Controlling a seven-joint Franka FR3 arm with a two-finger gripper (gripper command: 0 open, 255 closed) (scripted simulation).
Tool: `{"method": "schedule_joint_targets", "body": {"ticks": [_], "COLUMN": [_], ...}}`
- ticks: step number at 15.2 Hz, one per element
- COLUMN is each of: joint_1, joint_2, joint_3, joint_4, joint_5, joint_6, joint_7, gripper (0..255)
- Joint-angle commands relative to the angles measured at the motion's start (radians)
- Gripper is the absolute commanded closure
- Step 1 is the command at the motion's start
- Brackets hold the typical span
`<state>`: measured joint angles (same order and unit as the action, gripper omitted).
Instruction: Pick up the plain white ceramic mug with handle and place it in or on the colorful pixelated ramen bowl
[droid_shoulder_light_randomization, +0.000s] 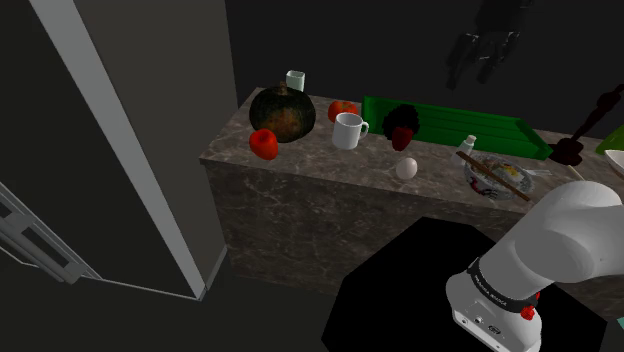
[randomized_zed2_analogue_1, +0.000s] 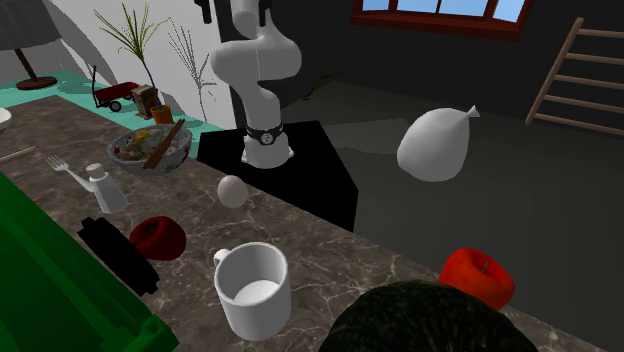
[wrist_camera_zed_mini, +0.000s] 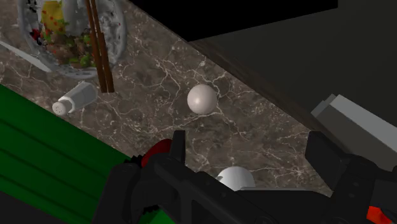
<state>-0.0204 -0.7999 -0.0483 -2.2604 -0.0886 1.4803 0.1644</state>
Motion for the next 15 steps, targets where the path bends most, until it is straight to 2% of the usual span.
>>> {"method": "schedule_joint_targets", "body": {"ticks": [1,8,15], "joint_1": [0.0,0.013,0.026], "joint_2": [0.0,0.186,0.413], "joint_3": [0.0,-0.01,-0.018], "joint_4": [0.0,-0.029,0.011], "joint_5": [0.0,0.01,0.024], "joint_6": [0.0,0.218,0.408], "joint_7": [0.0,0.004,0.001], "gripper": [0,0,0]}}
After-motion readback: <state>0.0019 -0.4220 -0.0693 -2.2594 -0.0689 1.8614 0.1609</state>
